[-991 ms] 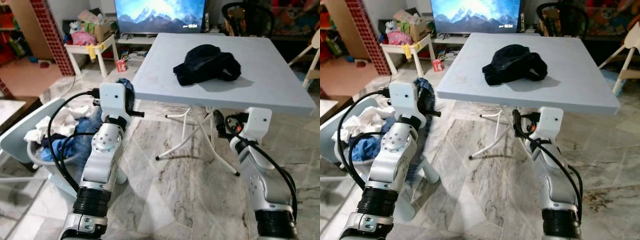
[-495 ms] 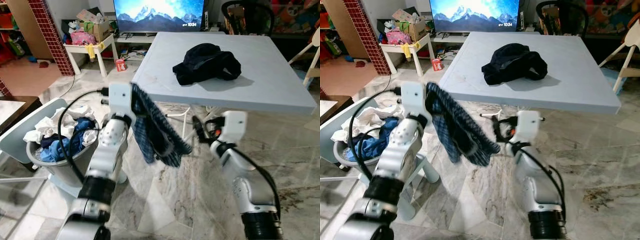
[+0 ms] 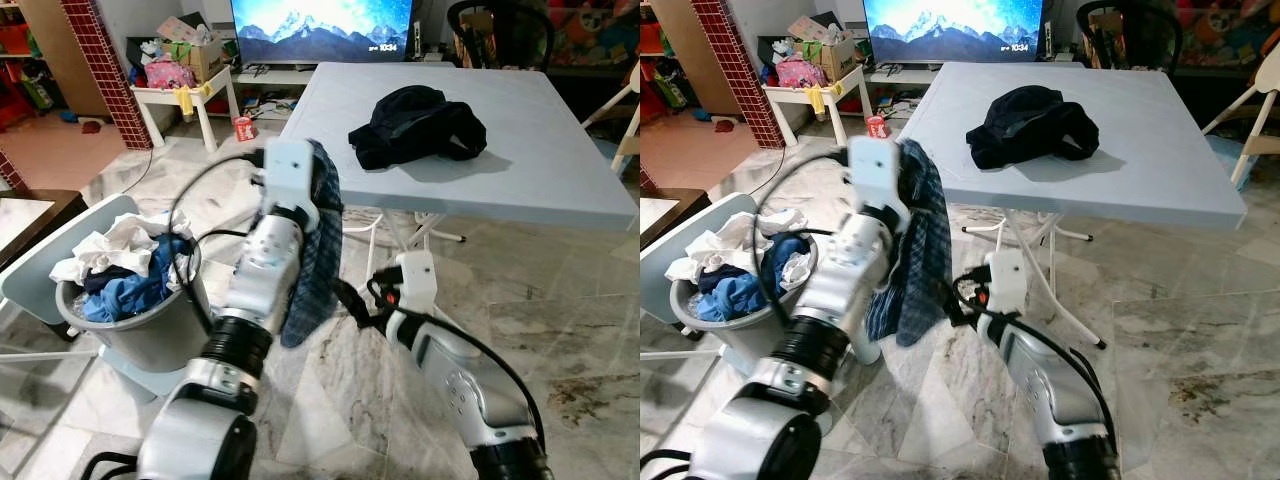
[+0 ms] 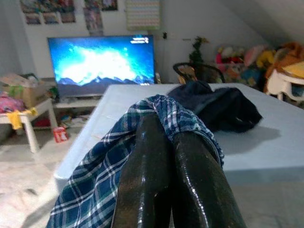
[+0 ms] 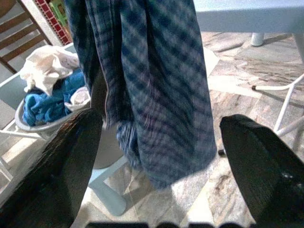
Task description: Hang hanger
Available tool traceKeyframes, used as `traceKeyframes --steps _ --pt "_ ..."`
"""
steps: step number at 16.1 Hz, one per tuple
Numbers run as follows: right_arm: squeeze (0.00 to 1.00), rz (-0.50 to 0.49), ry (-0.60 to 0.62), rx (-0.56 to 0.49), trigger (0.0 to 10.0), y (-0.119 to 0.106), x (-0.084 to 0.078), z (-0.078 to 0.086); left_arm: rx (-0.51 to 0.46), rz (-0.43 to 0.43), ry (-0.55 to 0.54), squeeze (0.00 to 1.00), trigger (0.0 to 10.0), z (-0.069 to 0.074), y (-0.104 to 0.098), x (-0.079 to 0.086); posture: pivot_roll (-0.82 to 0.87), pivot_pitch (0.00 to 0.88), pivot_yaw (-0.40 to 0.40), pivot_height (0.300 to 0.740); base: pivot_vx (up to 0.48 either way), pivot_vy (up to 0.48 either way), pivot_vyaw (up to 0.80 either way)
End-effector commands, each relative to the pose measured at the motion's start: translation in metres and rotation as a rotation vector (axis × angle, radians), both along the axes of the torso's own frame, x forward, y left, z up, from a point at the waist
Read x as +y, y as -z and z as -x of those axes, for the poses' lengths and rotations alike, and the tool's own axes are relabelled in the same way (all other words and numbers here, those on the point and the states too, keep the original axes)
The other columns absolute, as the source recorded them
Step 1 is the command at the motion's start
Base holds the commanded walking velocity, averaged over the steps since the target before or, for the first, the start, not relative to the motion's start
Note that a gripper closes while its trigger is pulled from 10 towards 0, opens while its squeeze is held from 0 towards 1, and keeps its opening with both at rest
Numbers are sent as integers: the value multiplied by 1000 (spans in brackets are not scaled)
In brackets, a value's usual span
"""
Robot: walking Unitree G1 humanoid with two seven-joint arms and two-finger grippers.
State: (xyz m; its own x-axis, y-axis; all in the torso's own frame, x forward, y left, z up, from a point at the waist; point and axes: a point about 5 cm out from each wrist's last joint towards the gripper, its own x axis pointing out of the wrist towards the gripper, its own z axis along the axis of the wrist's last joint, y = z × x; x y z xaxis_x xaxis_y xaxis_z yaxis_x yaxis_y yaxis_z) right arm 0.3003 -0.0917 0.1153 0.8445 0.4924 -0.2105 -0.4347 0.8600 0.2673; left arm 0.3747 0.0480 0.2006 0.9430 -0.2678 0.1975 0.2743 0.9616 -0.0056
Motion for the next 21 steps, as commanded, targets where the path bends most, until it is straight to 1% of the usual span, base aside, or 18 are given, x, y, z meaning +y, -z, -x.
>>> traceKeyframes --steps 1,2,3,4,5,6,7,8,10,11,12,14,15,16,17,19,20,21 --pt "0 3 48 -27 10000 -7 0 -7 -24 -3 22 0 10000 0 -5 -6 -89 22 70 740 0 0 0" --pt "0 -7 144 -55 10000 -12 -6 -15 -24 -5 41 0 10000 2 -3 -9 -91 22 75 740 0 0 0" --pt "0 -28 211 -50 10000 -14 -10 -20 -22 6 45 0 10000 4 -1 -9 -93 23 77 740 0 0 0" --pt "0 -70 265 -50 10000 -17 -10 -25 -24 29 47 0 10000 5 2 -7 -89 21 79 740 0 0 0" --pt "0 -69 316 -54 10000 -19 -11 -28 -32 26 17 0 10000 6 3 -4 -87 19 79 740 0 0 0" --pt "0 -122 328 -20 10000 -19 -8 -31 -47 44 -9 0 10000 8 3 4 -83 19 78 740 0 0 0" --pt "0 -107 292 -13 10000 -18 -4 -30 -54 44 -29 0 10000 9 4 11 -82 19 78 740 0 0 0" --pt "0 -92 270 -11 10000 -16 -2 -29 -57 51 -33 0 10000 10 4 13 -82 19 78 740 0 0 0" --pt "0 -106 230 2 10000 -13 1 -24 -60 60 -71 0 10000 11 6 25 -71 19 72 740 0 0 0" --pt "0 -99 141 44 10000 -7 10 -18 -38 61 -110 0 10000 9 10 30 -70 20 73 740 0 0 0" --pt "0 -86 32 86 10000 -1 19 -11 -36 72 -108 0 10000 7 9 28 -70 19 76 740 0 0 0" --pt "0 -55 -42 93 10000 3 25 -7 -36 74 -76 0 10000 7 3 19 -71 19 79 740 0 0 0" --pt "0 -35 -47 82 10000 3 27 -7 -34 73 9 0 10000 10 0 7 -73 14 85 740 0 0 0" --pt "0 -20 -17 67 10000 2 24 -9 -60 45 52 0 10000 16 -3 3 -74 14 86 740 0 0 0" --pt "0 -12 26 16 10000 -2 17 -10 -67 31 69 0 10000 22 -1 7 -74 15 88 740 0 0 0" --pt "0 -61 91 -99 10000 -15 0 -8 -46 4 29 0 10000 42 13 35 -69 17 88 740 0 0 0" --pt "0 -41 95 -131 10000 -16 -6 -5 -9 5 12 0 10000 50 21 48 -63 18 88 740 0 0 0" --pt "0 -34 100 -121 10000 -12 -12 -2 16 9 -5 0 10000 60 26 59 -58 20 87 740 0 0 0"
